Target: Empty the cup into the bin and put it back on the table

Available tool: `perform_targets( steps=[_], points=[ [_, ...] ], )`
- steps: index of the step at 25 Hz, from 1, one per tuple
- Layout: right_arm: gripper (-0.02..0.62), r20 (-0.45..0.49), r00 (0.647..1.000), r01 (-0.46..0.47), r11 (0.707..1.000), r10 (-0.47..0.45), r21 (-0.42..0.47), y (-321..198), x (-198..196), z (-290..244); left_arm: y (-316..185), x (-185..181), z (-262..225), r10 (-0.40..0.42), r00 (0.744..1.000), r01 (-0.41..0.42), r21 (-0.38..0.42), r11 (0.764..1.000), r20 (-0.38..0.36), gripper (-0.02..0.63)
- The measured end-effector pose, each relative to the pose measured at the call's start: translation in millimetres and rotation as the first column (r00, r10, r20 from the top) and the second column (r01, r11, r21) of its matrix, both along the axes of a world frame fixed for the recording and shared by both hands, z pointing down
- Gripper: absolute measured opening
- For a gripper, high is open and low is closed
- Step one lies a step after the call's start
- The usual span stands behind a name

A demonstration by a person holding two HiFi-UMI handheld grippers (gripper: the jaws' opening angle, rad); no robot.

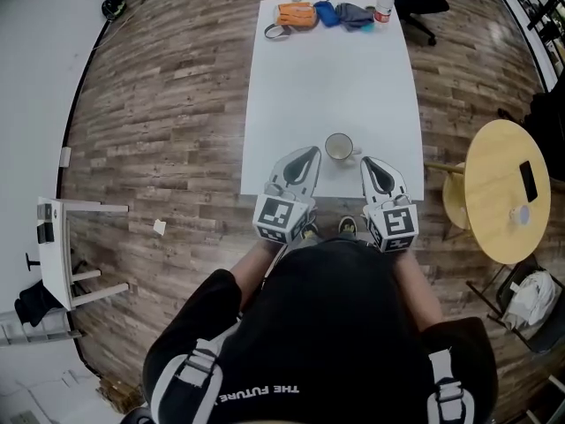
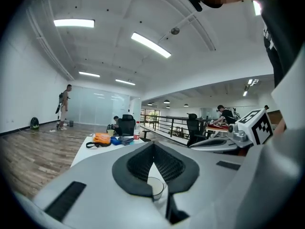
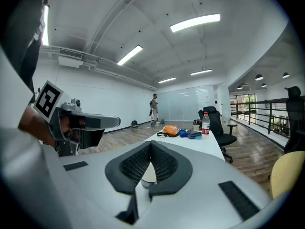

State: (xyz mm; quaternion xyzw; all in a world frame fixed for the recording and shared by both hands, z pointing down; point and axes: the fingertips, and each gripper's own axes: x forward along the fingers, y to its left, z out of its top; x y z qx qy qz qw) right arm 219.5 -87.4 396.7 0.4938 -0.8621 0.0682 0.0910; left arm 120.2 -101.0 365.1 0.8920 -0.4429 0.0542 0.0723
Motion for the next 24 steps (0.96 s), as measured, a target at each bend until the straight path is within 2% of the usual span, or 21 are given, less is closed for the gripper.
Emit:
perform_targets(
  steps=[24],
  points=[
    [0.015,-0.024,0.999,-0.027,0.997,0.029,0.075,-19.2,-18.9,-19.9,-5.5,-9.6,-1.1,0.044,0.999,-0.044,-0.005,0.999,0.009,0.021]
  ],
)
